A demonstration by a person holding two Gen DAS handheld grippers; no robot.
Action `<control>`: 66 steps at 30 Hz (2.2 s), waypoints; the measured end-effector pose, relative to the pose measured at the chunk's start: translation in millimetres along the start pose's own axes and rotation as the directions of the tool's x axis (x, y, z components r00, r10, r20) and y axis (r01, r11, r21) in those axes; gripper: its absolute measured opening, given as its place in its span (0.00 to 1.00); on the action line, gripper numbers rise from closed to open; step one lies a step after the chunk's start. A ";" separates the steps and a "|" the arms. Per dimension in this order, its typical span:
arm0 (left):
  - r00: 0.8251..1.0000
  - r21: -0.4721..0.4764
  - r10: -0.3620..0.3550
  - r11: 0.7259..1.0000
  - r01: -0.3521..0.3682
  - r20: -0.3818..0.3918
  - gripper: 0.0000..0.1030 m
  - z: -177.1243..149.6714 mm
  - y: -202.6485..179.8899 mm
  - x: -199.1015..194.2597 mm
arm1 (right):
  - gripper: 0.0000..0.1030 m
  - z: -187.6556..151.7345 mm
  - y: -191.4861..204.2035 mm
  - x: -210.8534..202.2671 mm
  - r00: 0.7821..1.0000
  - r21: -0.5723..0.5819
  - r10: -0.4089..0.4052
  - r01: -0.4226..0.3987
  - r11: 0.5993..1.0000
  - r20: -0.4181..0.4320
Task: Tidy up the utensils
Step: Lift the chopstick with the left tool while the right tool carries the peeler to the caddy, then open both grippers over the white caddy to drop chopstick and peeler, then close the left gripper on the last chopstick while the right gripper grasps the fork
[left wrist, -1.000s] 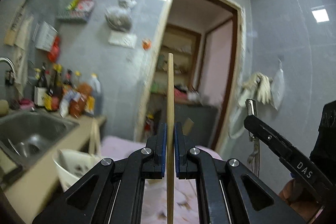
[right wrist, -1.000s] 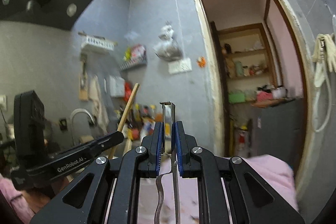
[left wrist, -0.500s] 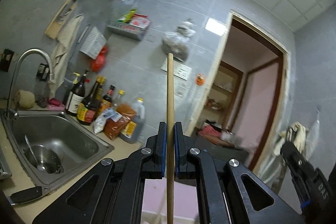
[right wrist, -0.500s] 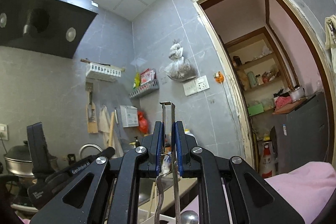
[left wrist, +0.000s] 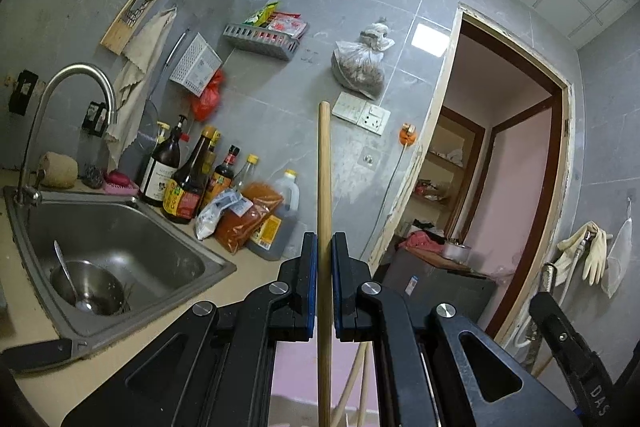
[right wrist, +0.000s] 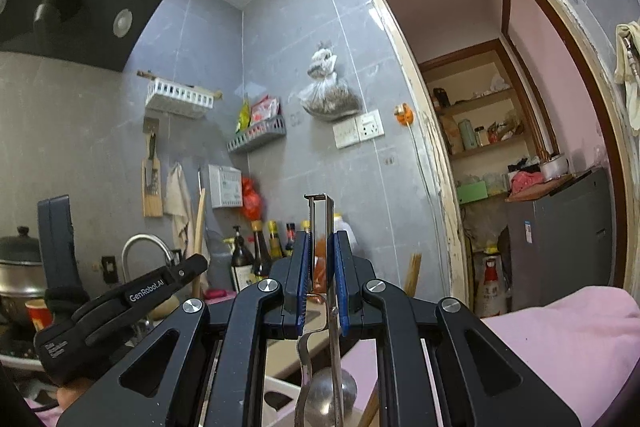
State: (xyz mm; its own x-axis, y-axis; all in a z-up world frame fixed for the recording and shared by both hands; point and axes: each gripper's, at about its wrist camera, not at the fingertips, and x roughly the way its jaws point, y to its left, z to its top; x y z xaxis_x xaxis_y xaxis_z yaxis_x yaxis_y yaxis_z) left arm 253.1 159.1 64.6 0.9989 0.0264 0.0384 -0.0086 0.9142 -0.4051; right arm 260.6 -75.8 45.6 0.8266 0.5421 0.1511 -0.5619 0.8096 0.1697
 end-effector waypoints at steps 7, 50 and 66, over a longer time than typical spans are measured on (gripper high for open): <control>0.999 0.009 0.000 1.000 0.001 -0.035 0.04 -15.2 -3.7 -1.4 | 0.10 -11.3 3.4 0.2 0.999 -0.025 0.003 -0.005 1.000 -0.043; 0.920 0.186 -0.215 0.940 0.286 -0.328 0.90 -45.4 -113.5 -77.0 | 1.00 48.1 -56.5 -136.7 0.978 -0.125 -0.182 0.169 0.978 -0.099; 0.797 0.254 -0.136 0.905 0.342 -0.589 0.92 -122.2 -149.4 -76.4 | 1.00 6.7 -118.0 -148.1 0.836 -0.135 -0.329 0.301 0.944 -0.440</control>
State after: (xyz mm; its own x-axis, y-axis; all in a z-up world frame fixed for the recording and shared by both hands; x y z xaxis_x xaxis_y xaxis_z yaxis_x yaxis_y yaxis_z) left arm 183.6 -28.9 10.5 0.8241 -0.3410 -0.4524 0.3219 0.9390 -0.1213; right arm 204.2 -253.0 9.7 0.8891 0.2852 -0.3579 -0.2774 0.9579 0.0740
